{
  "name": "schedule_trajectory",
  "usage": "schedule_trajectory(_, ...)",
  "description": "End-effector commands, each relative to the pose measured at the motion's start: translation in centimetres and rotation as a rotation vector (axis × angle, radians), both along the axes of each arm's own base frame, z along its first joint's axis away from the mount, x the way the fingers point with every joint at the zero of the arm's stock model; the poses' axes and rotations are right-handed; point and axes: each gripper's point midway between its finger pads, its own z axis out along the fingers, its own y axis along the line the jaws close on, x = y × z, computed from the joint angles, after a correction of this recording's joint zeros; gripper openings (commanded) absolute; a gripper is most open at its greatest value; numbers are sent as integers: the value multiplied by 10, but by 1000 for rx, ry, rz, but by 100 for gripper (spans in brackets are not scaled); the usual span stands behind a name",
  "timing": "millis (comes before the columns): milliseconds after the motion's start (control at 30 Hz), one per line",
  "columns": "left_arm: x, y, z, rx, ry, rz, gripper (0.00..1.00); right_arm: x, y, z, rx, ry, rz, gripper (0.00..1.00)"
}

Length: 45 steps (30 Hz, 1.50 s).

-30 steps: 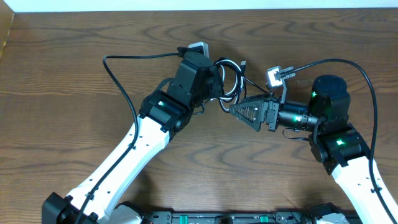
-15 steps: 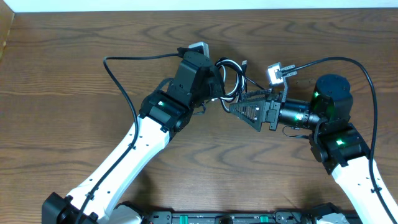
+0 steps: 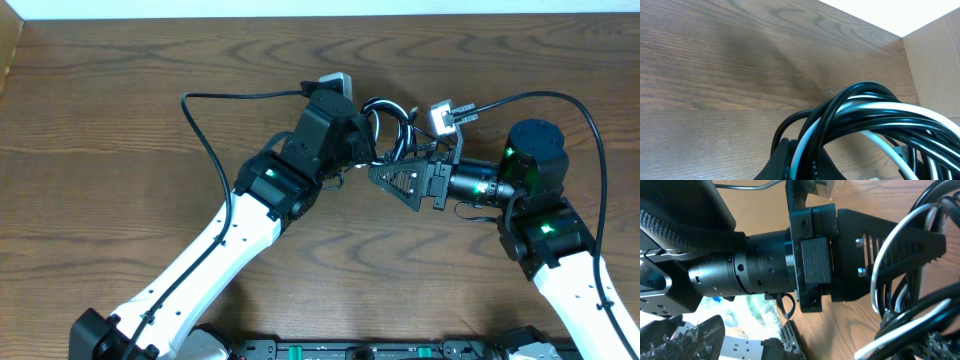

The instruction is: Untangle cables

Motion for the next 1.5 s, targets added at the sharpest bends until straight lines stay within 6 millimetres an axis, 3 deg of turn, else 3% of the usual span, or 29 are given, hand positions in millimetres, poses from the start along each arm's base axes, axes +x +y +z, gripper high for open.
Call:
schedule_trajectory(0, -2, -7, 10, -33, -7, -16, 8, -2, 3, 2, 2, -13, 13, 94)
schedule_trajectory(200, -2, -7, 10, -33, -7, -16, 8, -2, 3, 4, 5, -24, 12, 80)
schedule_trajectory(300, -2, -7, 10, -31, -4, -17, 7, -1, 3, 4, 6, -28, 11, 61)
schedule_trajectory(500, -3, -6, 9, -28, -1, -16, 7, -1, 3, 5, 6, -30, 9, 9)
schedule_trajectory(567, -3, -6, 9, -28, -1, -16, 7, -1, 3, 4, 5, -29, 9, 1)
schedule_trajectory(1000, -3, -6, 9, -28, -1, -15, 8, -6, 3, -3, -17, -35, 36, 1)
schedule_trajectory(1267, 2, 3, 7, -22, 8, 8, 7, -30, 8, 2, -28, -283, 211, 1)
schedule_trajectory(1467, 3, 5, 6, -21, 9, 11, 7, -36, 7, -7, -68, -402, 259, 1)
